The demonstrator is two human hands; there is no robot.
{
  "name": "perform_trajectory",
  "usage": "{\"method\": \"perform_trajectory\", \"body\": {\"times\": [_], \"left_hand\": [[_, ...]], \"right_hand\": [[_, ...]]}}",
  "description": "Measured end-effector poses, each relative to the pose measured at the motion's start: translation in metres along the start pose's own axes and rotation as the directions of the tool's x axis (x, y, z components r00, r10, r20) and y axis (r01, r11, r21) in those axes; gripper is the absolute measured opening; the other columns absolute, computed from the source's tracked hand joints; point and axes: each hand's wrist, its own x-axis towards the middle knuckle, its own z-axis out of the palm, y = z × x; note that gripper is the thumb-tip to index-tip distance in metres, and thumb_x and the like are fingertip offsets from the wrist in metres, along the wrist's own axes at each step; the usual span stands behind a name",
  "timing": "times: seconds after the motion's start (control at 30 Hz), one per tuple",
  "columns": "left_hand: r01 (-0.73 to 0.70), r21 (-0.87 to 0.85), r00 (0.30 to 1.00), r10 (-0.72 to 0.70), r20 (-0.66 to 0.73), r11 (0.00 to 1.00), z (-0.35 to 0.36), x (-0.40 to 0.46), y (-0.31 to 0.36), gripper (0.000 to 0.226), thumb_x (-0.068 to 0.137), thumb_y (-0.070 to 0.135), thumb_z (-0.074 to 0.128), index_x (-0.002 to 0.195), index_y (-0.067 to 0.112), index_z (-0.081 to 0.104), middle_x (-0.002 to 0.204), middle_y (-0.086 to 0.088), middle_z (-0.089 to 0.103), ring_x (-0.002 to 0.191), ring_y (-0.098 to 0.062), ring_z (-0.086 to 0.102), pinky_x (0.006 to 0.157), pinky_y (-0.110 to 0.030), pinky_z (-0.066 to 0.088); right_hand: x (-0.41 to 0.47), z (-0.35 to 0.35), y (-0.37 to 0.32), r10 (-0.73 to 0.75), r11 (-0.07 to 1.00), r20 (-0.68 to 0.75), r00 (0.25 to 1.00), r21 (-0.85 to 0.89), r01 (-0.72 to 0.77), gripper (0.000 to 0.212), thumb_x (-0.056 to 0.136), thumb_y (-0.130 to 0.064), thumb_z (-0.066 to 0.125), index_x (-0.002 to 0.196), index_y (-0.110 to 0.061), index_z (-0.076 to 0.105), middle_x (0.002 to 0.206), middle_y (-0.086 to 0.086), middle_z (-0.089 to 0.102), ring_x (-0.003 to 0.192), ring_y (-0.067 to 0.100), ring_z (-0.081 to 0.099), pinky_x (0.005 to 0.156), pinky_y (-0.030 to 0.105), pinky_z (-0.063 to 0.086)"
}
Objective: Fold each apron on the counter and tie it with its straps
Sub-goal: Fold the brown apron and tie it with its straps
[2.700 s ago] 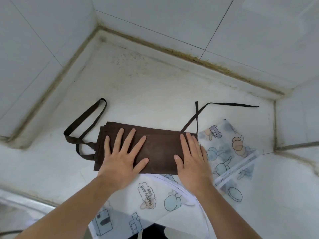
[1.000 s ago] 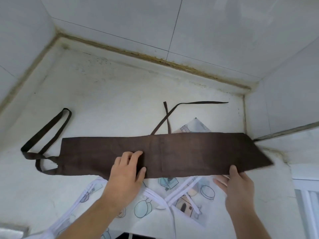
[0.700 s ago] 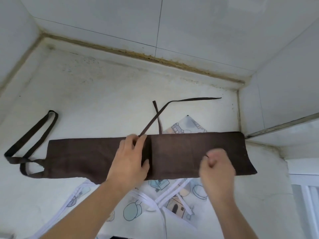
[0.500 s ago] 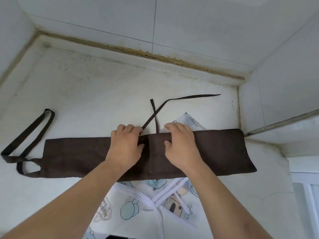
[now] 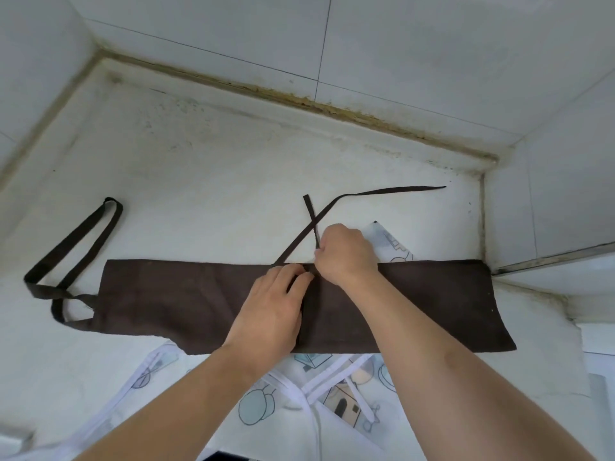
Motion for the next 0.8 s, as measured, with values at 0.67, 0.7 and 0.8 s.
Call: {"method": "perform_trajectory", "body": {"times": [0.67, 0.7, 0.8], "left_hand": [[0.018, -0.021, 0.998, -0.017, 0.066, 1.0, 0.012, -0.027, -0.011, 0.048, 0.097, 0.026, 0.058, 0.144, 0.031, 0.052, 0.14, 0.005, 0.047, 0.124, -0.022, 0.05, 0.1, -0.037, 0.048], [0.022, -0.046, 0.997, -0.018, 0.081, 0.999, 0.011, -0.027, -0.013, 0.049, 0.097, 0.026, 0.057, 0.145, 0.032, 0.051, 0.141, 0.006, 0.046, 0.126, -0.02, 0.048, 0.103, -0.035, 0.046], [0.116, -0.211, 0.984, -0.085, 0.154, 0.971, 0.007, -0.025, -0.021, 0.054, 0.097, 0.02, 0.059, 0.148, 0.036, 0.049, 0.142, 0.016, 0.043, 0.13, -0.011, 0.04, 0.111, -0.028, 0.034]], "right_hand": [[0.002, -0.116, -0.071, -0.068, 0.274, -0.472, 0.879, 0.838, 0.471, 0.009, 0.104, -0.004, 0.055, 0.096, -0.008, 0.056, 0.077, 0.013, 0.06, 0.066, 0.028, 0.069, 0.056, 0.036, 0.057], [-0.005, -0.124, -0.077, -0.075, 0.233, -0.482, 0.873, 0.843, 0.485, 0.009, 0.105, -0.003, 0.055, 0.096, -0.008, 0.056, 0.076, 0.014, 0.059, 0.068, 0.03, 0.069, 0.057, 0.036, 0.057], [-0.037, -0.145, -0.088, -0.146, 0.167, -0.52, 0.842, 0.826, 0.539, 0.006, 0.105, -0.005, 0.055, 0.099, -0.006, 0.057, 0.08, 0.015, 0.06, 0.072, 0.031, 0.068, 0.061, 0.038, 0.058]]}}
